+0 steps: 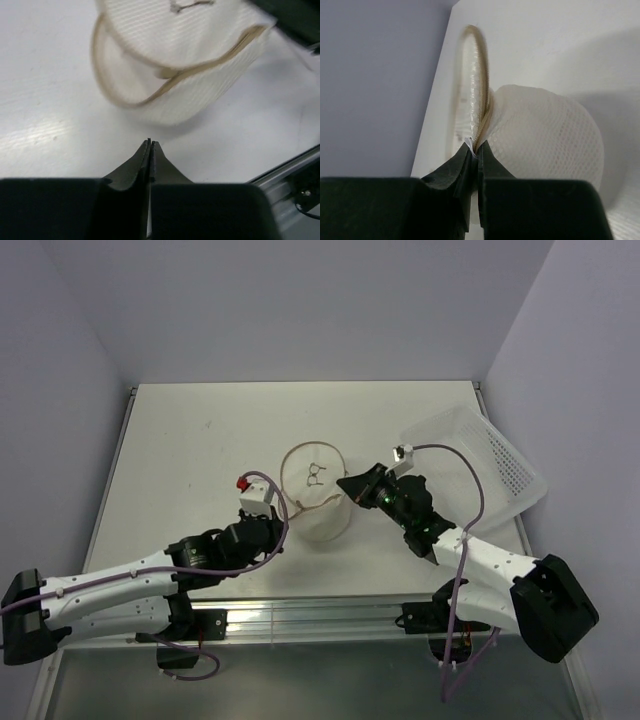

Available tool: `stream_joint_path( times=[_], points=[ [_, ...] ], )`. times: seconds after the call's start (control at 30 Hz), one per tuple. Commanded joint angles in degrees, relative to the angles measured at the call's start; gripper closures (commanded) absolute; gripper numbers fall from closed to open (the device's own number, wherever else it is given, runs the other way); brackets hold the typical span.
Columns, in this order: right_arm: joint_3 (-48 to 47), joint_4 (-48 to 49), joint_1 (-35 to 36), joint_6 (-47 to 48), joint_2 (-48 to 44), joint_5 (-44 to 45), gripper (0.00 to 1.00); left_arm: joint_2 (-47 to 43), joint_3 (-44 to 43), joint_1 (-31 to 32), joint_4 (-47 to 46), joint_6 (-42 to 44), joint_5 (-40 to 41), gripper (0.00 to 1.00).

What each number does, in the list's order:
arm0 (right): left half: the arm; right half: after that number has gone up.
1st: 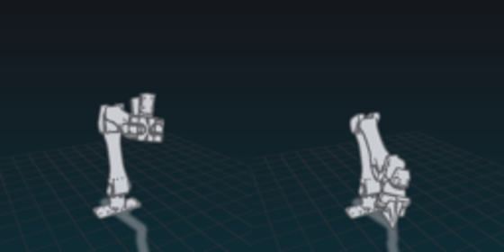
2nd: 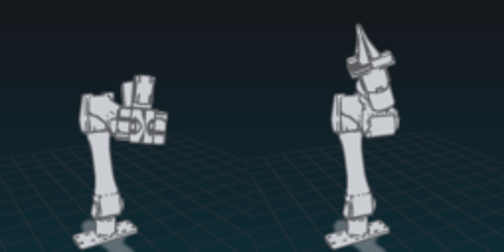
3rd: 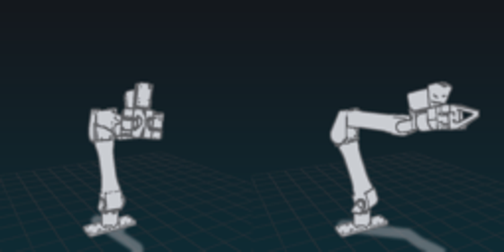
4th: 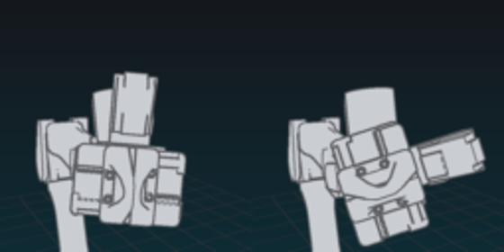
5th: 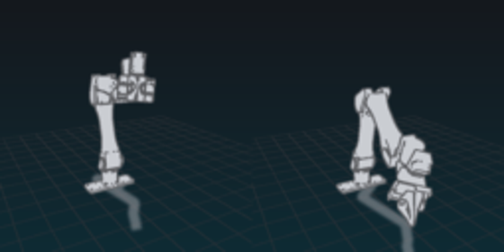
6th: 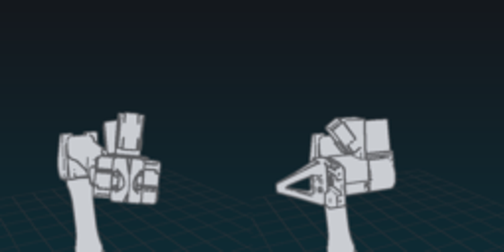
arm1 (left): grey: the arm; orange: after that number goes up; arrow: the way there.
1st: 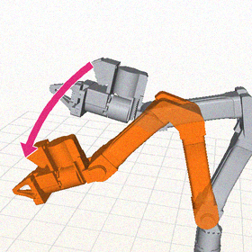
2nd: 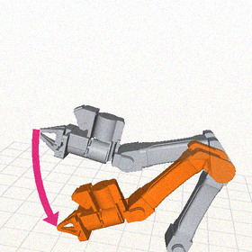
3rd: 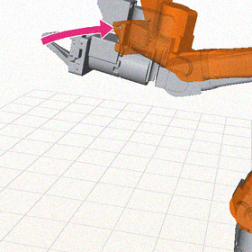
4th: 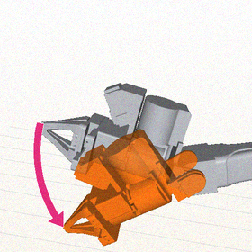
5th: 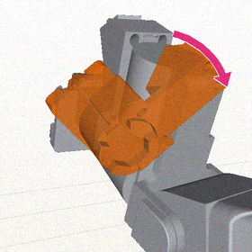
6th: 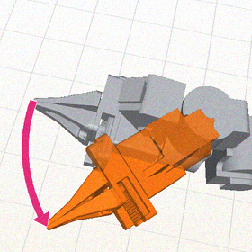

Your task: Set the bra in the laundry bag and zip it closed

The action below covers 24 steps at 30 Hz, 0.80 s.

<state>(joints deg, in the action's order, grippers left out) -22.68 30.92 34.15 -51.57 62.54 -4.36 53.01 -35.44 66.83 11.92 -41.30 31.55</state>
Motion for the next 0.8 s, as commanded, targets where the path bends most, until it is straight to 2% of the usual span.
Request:
stream_joint_path(
  times=[0.0,0.17,0.23,0.37,0.43,0.47,0.53,0.6,0.67,0.77],
  points=[
    [-3.95,3.01,-4.17,1.21,0.65,1.11,1.0,-3.7,1.25,0.06,10.39,-4.4,5.44,1.0],
    [-7.2,0.46,-4.88,3.4,4.86,-2.66,1.0,-9.15,1.34,0.06,16.11,-8.1,11.34,1.0],
    [-7.64,1.42,-4.88,3.15,6.53,-5.91,1.0,-10.38,2.04,0.06,12.09,-5.92,10.64,1.0],
    [-6.33,1.87,-4.18,2.97,5.4,-6.71,1.0,-8.37,3.18,0.06,-0.56,-2.12,2.58,0.99],
    [-5.54,1.6,-4.09,3.14,4.09,-6.98,1.0,-4.34,2.75,-0.12,-5.92,-2.29,0.1,0.87],
    [-5.28,1.43,-4.18,3.32,3.64,-7.06,1.0,-2.93,1.79,-0.55,-6.56,-3.34,0.0,0.73],
    [-4.66,1.25,-4.18,3.58,2.94,-7.07,1.0,1.03,1.52,-2.13,-8.05,-6.67,-1.39,0.62],
    [-4.66,1.16,-4.18,3.85,3.2,-7.59,1.0,2.35,3.88,-6.08,-15.05,-8.44,-6.99,0.52],
    [-4.48,1.42,-4.18,3.5,3.29,-8.38,1.0,2.01,7.82,-10.46,-22.68,-11.43,-10.09,0.43],
    [-4.39,1.69,-4.18,3.41,3.2,-9.17,1.0,-1.24,12.92,-12.51,-31.05,-14.07,-10.99,0.33]
  ],
)
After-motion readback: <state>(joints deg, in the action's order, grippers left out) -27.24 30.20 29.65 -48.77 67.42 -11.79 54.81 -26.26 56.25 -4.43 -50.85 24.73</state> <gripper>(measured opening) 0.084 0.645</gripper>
